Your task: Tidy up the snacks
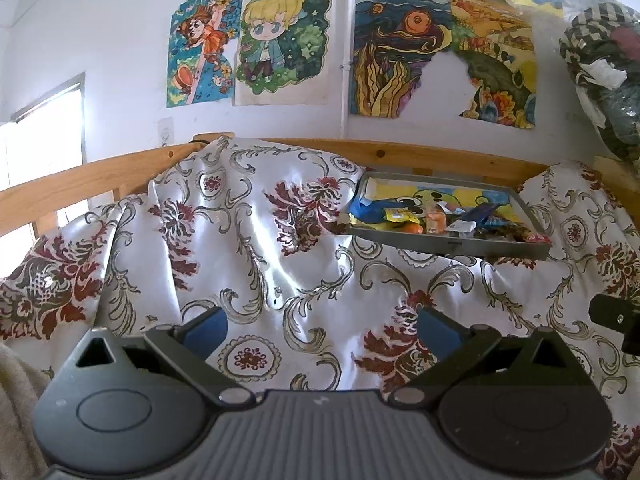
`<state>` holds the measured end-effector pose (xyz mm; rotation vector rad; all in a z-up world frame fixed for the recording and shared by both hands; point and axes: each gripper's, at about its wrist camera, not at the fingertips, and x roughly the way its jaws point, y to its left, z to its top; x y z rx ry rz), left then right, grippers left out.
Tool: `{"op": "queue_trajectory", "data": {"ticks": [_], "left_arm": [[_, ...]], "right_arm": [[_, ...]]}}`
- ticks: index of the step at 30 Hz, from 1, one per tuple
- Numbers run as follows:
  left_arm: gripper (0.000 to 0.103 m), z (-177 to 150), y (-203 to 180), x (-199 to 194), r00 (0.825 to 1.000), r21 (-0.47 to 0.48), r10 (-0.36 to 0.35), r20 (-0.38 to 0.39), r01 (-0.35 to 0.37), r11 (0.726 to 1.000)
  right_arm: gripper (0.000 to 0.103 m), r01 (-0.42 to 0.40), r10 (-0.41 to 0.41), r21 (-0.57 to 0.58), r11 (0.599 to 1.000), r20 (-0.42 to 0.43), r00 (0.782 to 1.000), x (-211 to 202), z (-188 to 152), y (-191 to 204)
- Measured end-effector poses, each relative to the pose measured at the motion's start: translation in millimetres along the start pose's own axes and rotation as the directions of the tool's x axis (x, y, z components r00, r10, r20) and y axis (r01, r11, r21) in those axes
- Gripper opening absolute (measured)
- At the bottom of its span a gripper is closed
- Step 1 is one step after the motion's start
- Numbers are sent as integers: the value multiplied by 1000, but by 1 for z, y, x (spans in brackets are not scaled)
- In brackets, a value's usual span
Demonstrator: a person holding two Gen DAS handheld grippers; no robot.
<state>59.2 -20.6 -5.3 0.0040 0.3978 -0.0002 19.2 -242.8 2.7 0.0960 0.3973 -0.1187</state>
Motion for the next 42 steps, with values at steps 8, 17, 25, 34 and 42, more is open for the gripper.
{"op": "queue_trajectory", "data": {"ticks": [8, 17, 25, 34, 42], "left_arm": [[103, -5, -1, -5, 1000, 18, 7, -12, -7, 1000], [103, -6, -2, -2, 999, 19, 26, -34, -25, 1000], [103, -7, -3, -1, 998, 27, 32, -47, -31, 999], [103, -7, -3, -1, 998, 27, 33, -47, -32, 999], [103, -8, -3, -1, 998, 27, 33, -48, -32, 999]], "right_arm": [[102, -5, 5, -12, 1000, -16, 1000, -4, -4, 1], [102, 1, -2, -14, 1000, -52, 999, 1, -6, 2], [102, 3, -4, -13, 1000, -74, 997, 5, -6, 1], [102, 0, -1, -19, 1000, -85, 996, 7, -7, 2], [102, -1, -1, -20, 1000, -88, 996, 8, -8, 2]]}}
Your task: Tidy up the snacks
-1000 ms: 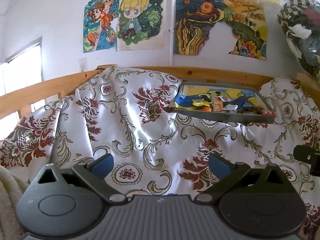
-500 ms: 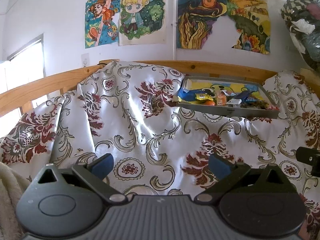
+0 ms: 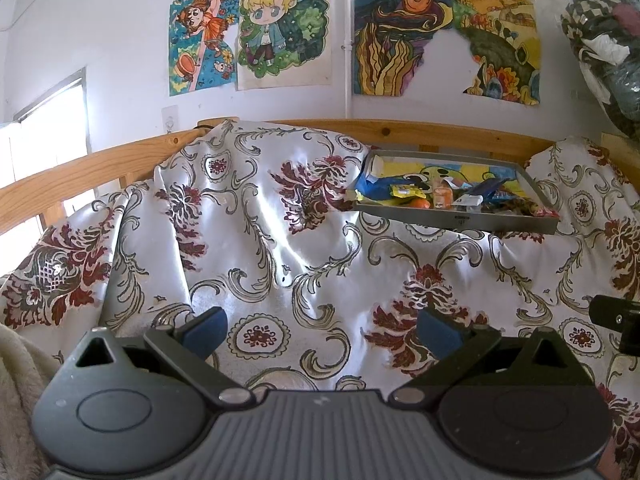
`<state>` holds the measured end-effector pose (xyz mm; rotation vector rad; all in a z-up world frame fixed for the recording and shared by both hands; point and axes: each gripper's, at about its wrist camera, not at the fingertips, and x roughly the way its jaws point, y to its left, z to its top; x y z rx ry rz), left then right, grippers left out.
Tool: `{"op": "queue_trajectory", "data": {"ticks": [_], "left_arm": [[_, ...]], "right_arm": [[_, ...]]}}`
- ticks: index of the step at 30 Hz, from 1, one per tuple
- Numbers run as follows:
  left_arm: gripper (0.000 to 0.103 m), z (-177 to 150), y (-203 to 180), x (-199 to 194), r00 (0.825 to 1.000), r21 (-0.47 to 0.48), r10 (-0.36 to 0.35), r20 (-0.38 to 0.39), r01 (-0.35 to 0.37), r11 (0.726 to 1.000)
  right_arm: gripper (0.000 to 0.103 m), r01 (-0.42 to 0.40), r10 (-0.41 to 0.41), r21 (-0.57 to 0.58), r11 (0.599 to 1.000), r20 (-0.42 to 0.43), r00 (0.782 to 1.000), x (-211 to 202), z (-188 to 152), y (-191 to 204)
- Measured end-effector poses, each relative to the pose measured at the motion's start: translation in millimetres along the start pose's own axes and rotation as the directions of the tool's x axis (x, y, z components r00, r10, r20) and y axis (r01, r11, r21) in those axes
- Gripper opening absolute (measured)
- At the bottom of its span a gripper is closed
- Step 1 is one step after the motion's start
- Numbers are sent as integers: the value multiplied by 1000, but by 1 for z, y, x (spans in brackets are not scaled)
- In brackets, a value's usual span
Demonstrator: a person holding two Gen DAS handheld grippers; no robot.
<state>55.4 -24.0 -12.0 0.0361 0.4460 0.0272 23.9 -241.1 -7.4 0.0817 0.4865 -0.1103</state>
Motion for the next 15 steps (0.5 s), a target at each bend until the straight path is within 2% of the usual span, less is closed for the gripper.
{"op": "queue_trajectory", "data": {"ticks": [15], "left_arm": [[103, 0, 0, 0, 1000, 1, -1, -1, 1, 1000]], "right_arm": [[102, 0, 0, -1, 1000, -2, 1000, 0, -1, 1]]}}
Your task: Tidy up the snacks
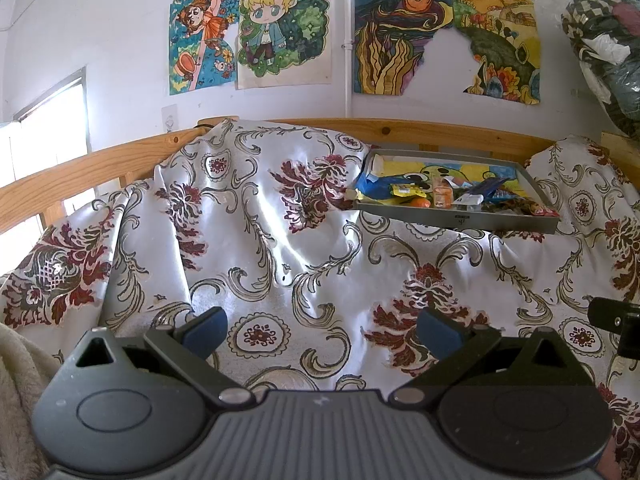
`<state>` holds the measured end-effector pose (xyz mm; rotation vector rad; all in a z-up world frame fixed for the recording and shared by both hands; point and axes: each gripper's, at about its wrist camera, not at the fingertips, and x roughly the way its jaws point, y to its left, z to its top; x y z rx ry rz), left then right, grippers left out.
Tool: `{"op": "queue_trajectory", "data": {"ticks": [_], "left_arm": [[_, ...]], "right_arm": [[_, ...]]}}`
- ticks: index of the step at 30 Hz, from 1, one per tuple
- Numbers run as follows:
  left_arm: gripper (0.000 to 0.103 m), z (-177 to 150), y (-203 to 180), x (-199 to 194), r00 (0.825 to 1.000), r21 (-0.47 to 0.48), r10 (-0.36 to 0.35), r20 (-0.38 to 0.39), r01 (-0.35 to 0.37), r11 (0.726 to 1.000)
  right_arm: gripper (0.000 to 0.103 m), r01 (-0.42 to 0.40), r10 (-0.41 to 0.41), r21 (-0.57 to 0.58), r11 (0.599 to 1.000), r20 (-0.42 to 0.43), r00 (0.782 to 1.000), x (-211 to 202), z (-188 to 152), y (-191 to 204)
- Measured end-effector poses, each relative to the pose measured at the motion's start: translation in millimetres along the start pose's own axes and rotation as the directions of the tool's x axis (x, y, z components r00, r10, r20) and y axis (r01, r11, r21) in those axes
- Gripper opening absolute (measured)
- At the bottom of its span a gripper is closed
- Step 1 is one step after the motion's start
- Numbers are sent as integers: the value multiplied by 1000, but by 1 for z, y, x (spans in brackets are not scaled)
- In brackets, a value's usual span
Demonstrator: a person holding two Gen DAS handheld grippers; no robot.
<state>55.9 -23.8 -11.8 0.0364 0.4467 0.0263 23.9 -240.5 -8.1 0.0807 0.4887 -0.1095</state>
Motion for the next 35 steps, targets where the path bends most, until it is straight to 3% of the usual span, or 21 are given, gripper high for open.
{"op": "queue_trajectory", "data": {"ticks": [35], "left_arm": [[103, -1, 3, 0, 1000, 10, -17, -21, 17, 1000]], "right_arm": [[102, -1, 1, -2, 1000, -4, 1000, 0, 1, 0]]}}
